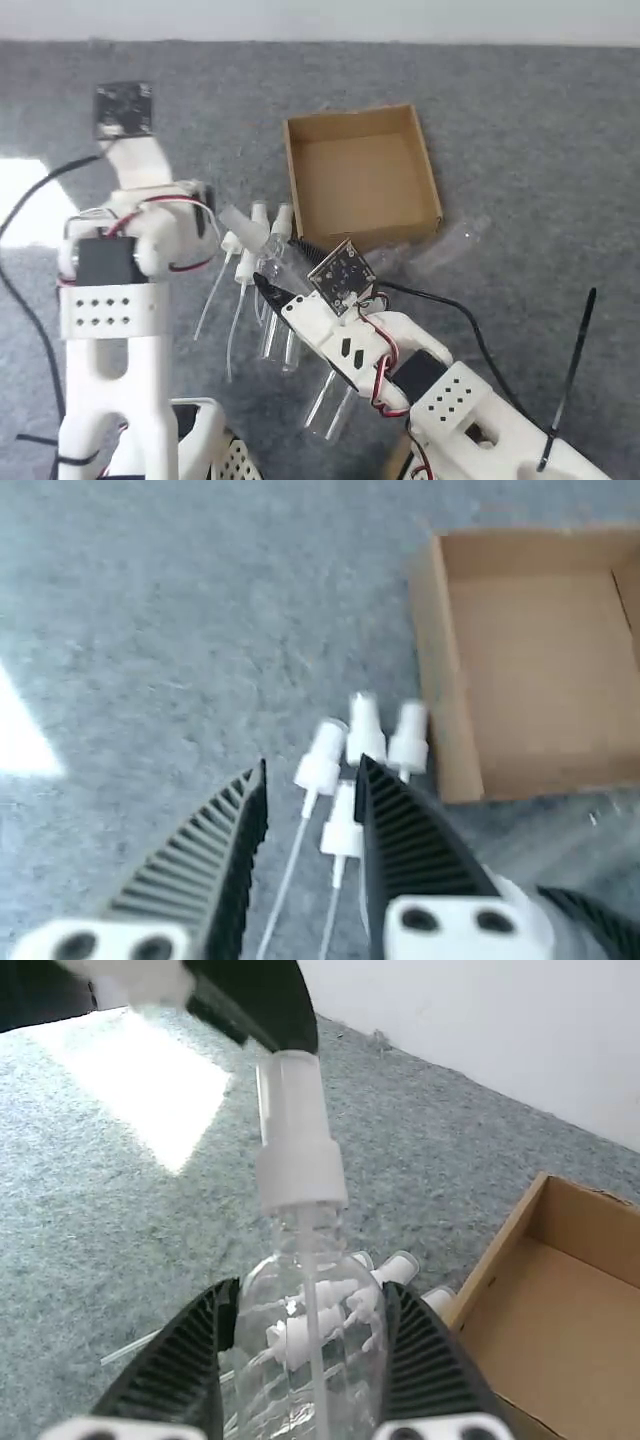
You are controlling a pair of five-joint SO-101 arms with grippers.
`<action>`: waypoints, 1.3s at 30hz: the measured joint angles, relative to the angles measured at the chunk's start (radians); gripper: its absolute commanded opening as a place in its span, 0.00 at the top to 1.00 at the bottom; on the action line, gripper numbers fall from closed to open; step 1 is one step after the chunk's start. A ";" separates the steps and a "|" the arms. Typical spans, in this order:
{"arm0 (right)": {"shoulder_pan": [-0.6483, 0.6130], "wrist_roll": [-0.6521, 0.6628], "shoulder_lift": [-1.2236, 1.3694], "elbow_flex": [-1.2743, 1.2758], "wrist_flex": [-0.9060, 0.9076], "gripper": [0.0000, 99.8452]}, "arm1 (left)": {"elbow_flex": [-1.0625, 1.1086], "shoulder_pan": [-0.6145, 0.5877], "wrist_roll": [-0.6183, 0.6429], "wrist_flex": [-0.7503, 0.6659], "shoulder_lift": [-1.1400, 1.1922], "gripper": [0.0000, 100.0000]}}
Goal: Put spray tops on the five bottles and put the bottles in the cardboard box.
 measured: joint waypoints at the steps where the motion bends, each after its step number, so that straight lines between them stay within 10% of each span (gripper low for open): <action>1: 0.000 0.000 0.000 0.000 0.000 0.99 | 0.012 0.018 -0.002 0.000 0.000 0.86; 11: -0.008 0.000 0.021 0.003 0.002 0.99 | 0.020 0.206 0.003 -0.011 -0.003 0.86; 39: 0.115 -0.003 0.020 -0.155 0.002 0.99 | -0.153 0.132 -0.003 0.100 -0.198 0.86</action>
